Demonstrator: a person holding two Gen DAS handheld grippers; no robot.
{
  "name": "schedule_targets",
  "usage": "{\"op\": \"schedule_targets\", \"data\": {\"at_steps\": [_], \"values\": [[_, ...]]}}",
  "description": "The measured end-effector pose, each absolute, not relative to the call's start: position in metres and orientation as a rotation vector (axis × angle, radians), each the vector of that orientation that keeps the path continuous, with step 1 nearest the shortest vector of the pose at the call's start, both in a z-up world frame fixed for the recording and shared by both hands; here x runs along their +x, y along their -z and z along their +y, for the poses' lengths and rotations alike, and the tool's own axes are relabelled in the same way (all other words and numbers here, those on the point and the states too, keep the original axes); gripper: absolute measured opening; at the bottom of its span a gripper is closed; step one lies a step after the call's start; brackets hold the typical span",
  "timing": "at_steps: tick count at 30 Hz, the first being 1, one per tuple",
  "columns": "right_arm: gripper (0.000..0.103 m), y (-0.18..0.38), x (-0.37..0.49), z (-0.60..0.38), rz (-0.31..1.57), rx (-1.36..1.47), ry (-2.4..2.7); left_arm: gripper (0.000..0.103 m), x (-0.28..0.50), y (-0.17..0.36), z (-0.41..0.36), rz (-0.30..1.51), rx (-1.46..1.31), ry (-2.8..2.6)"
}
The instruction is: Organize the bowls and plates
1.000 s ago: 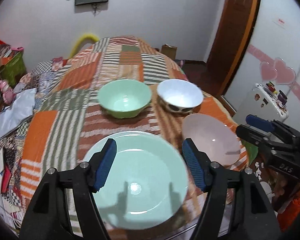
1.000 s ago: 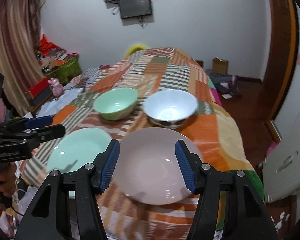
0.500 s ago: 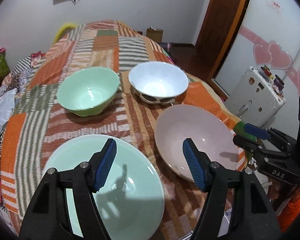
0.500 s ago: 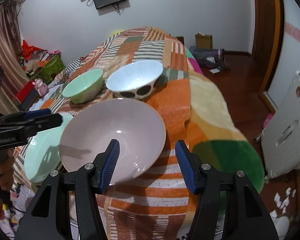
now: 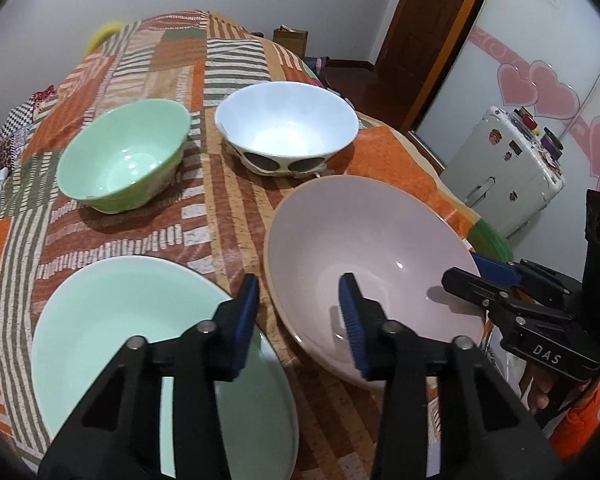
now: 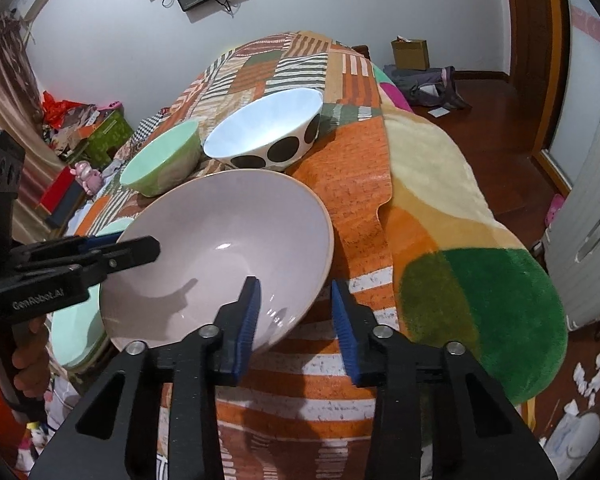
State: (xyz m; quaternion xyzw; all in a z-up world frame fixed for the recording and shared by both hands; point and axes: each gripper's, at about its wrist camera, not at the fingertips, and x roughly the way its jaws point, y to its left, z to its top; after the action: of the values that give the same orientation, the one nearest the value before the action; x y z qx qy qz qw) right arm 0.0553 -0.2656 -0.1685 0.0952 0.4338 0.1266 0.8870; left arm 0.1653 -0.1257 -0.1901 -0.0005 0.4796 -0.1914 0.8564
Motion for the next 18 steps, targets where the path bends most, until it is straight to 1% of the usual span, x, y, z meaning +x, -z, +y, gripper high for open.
{"op": "schedule_targets", "data": {"at_steps": [2,6,8,18], "values": [[0.031,0.171,0.058,-0.264,0.91,0.212,-0.27,0.033,0.167,0.193,-0.127,1.016,0.0,0.405],[0.031,0.176,0.061,-0.262,0.919,0.218,-0.269,0.03,0.171,0.202,-0.128,1.047,-0.018,0.388],[0.031,0.18,0.064,-0.262,0.938,0.242,-0.281,0.027,0.172,0.209,-0.13,1.074,-0.021,0.39],[0.029,0.174,0.061,-0.257,0.927,0.245,-0.255,0.026,0.168,0.209,-0.135,1.07,-0.009,0.397]]}}
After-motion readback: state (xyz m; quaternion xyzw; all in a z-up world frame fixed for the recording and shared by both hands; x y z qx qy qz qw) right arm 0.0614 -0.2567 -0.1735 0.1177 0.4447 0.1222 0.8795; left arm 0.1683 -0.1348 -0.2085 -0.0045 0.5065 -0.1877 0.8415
